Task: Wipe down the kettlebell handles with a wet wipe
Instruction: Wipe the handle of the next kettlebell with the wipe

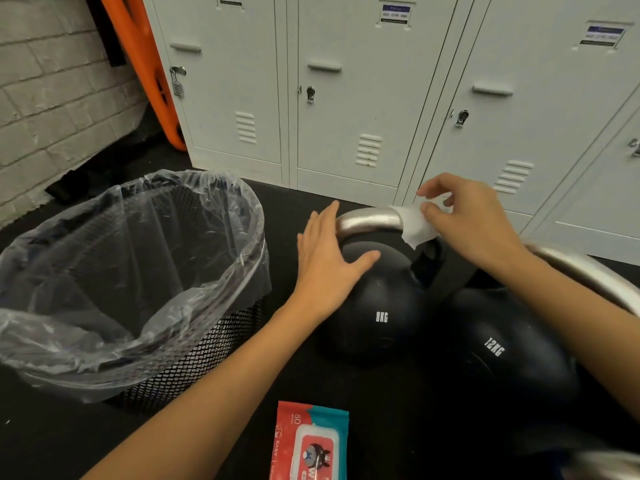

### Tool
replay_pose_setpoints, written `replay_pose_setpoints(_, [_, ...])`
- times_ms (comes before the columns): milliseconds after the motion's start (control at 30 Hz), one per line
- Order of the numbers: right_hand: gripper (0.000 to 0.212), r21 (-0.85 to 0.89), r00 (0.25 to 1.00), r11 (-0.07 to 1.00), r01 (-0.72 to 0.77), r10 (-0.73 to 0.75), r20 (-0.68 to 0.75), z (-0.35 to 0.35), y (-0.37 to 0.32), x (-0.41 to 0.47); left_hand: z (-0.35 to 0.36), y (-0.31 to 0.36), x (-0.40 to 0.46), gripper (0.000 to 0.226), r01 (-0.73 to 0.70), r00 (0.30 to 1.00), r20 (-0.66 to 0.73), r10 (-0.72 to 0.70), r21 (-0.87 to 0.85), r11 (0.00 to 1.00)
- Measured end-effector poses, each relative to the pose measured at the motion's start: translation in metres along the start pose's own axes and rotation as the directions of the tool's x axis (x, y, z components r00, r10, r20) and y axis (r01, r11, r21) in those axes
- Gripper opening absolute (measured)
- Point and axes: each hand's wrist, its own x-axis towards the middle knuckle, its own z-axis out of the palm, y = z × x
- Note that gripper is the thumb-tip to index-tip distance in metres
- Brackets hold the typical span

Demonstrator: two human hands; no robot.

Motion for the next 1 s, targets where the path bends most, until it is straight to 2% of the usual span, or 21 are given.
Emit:
replay_pose_setpoints(100, [0.023,0.015,0.995,0.995,0.101,-0.101,-0.01,0.0,-0.002,-0.003,0.005,-0.016,-0.006,0.094,0.082,0.996,-0.043,-0.08,0.035,0.996])
replay_pose_setpoints(200, [0.02,0.078,0.992,0.99,0.115,-0.119,0.046,0.004,-0.006,-0.009,0.01,-0.025,-0.01,0.087,0.117,0.992,-0.058,-0.114,0.057,0.991])
replay_pose_setpoints(333, [0.027,0.009,0.973,0.978,0.208,-0.208,0.097,0.019,-0.01,-0.013,0.009,-0.033,-0.007,0.068,0.138,0.986,-0.097,-0.136,0.019,0.99])
replay_pose_setpoints(533, [0.034,-0.069,0.92,0.923,0.377,-0.366,0.139,0.045,-0.028,-0.013,0.007,-0.044,-0.003,0.069,0.15,0.982,-0.109,-0.156,-0.066,0.986])
replay_pose_setpoints(600, [0.037,-0.049,0.917,0.921,0.387,-0.379,0.12,0.043,-0.021,-0.017,0.006,-0.047,-0.001,0.065,0.141,0.983,-0.107,-0.148,-0.071,0.987])
replay_pose_setpoints(667, [0.037,-0.004,0.957,0.959,0.284,-0.284,0.053,0.036,-0.006,-0.022,0.005,-0.05,-0.001,0.061,0.133,0.985,-0.099,-0.14,-0.066,0.989])
replay_pose_setpoints(733, [0.035,0.072,0.994,0.992,0.108,-0.109,0.007,0.029,0.003,-0.025,0.004,-0.051,-0.002,0.057,0.124,0.987,-0.099,-0.13,-0.068,0.99])
replay_pose_setpoints(800, [0.041,0.13,0.995,0.987,-0.097,0.092,0.051,0.022,0.004,-0.018,0.004,-0.05,-0.002,0.054,0.113,0.987,-0.103,-0.12,-0.072,0.991])
replay_pose_setpoints(867, [0.041,0.118,0.962,0.961,-0.251,0.233,0.144,0.016,-0.002,-0.006,0.004,-0.049,-0.003,0.054,0.105,0.988,-0.105,-0.112,-0.073,0.992])
replay_pose_setpoints(933, [0.038,0.039,0.93,0.953,-0.3,0.283,0.237,0.013,-0.011,0.008,0.004,-0.048,-0.003,0.053,0.101,0.988,-0.107,-0.108,-0.068,0.993])
replay_pose_setpoints(1000, [0.041,-0.068,0.92,0.969,-0.236,0.245,0.305,0.015,-0.025,0.019,0.002,-0.047,-0.003,0.053,0.098,0.989,-0.102,-0.105,-0.068,0.993])
